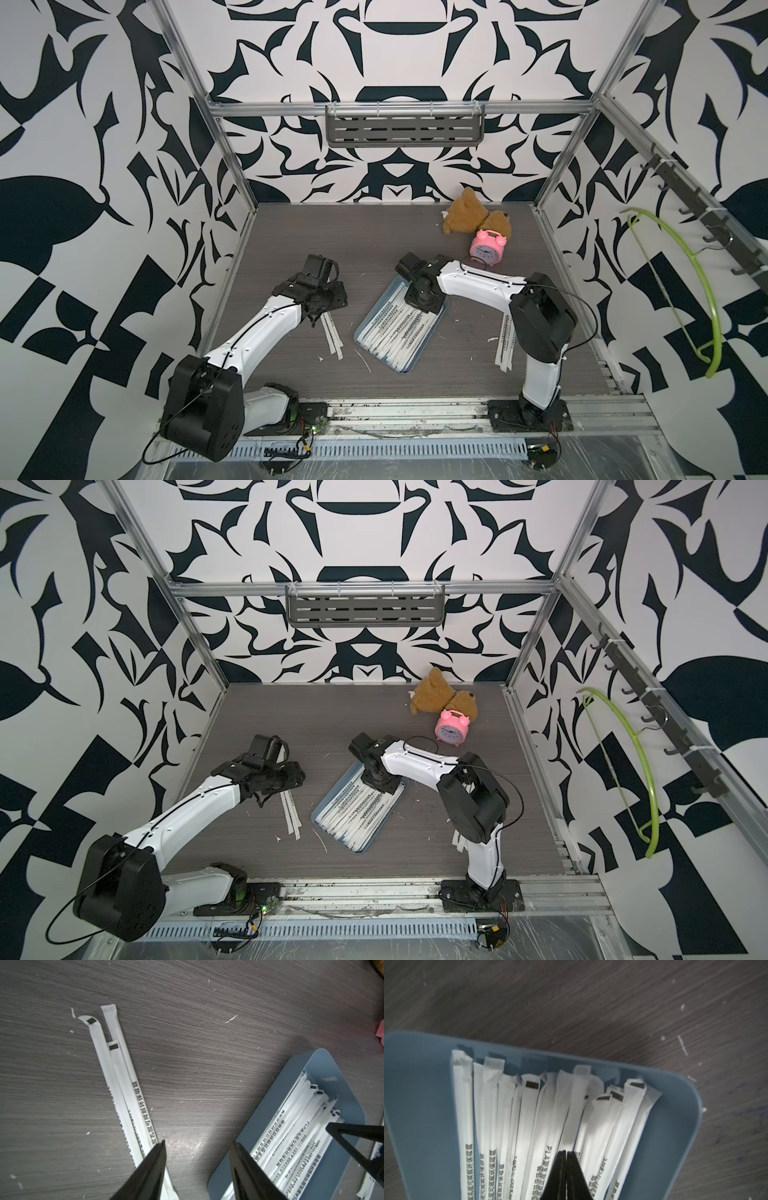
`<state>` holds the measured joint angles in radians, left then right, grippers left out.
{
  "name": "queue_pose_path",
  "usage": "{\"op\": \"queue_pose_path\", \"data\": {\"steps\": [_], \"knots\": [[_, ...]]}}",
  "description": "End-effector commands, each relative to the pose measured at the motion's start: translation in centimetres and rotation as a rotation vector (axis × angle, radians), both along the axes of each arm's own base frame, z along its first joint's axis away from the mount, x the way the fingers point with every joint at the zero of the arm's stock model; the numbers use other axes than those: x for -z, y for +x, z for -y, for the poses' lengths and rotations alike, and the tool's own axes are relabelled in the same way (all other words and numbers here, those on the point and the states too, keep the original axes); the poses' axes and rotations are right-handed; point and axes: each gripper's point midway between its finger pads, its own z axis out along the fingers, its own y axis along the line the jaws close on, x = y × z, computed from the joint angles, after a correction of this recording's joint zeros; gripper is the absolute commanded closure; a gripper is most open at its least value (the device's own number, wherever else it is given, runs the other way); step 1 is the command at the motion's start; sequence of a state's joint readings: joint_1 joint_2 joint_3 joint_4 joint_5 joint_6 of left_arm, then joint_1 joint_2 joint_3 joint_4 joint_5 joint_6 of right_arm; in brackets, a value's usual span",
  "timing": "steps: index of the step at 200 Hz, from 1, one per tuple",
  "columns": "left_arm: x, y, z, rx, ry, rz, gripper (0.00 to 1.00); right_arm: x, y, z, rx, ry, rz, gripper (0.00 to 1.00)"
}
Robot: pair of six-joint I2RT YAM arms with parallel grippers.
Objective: Put the straws into the storage box
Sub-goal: Place the straw in the storage box, then pick up the straw from the center of the board.
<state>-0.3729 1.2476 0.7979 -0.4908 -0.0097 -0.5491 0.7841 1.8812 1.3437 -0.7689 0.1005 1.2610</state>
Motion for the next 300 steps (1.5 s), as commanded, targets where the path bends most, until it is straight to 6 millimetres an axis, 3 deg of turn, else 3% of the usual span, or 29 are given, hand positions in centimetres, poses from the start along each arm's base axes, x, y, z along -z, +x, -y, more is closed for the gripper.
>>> {"op": "queue_pose_path", "data": {"steps": [1, 27, 61, 85, 115, 151, 215, 300], "knots": [[0.5, -0.3, 0.1, 0.019, -0.001, -0.01, 0.44, -1.4, -0.4, -0.7, 0.036, 0.068, 0.017, 0.92], [0.4, -0.3, 0.1, 0.018, -0.003, -0.011, 0.45, -1.0, 0.0, -1.1, 0.014, 0.069, 0.007, 0.91], [0.5, -1.9, -0.2, 0.001, -0.009, -0.071, 0.44, -4.2, 0.6, -1.2, -0.08, 0.066, 0.063, 0.78], [2.6, -4.4, -1.5, -0.102, 0.005, -0.195, 0.48, -5.8, 0.5, -0.1, -0.159, 0.021, 0.102, 0.74], [5.0, -5.5, -2.6, -0.183, 0.034, -0.247, 0.59, -6.3, 0.6, 0.6, -0.163, 0.009, 0.14, 0.74], [4.8, -5.3, -5.5, -0.257, 0.177, -0.201, 0.61, -6.6, 0.6, 0.9, -0.171, -0.003, 0.157, 0.75], [6.4, -4.2, -5.1, -0.205, 0.215, -0.237, 0.69, -6.4, 0.2, 1.3, -0.177, -0.012, 0.154, 0.75], [8.5, -4.4, -4.8, -0.189, 0.21, -0.283, 0.76, -6.4, 0.7, 1.8, -0.169, -0.043, 0.176, 0.75]]}}
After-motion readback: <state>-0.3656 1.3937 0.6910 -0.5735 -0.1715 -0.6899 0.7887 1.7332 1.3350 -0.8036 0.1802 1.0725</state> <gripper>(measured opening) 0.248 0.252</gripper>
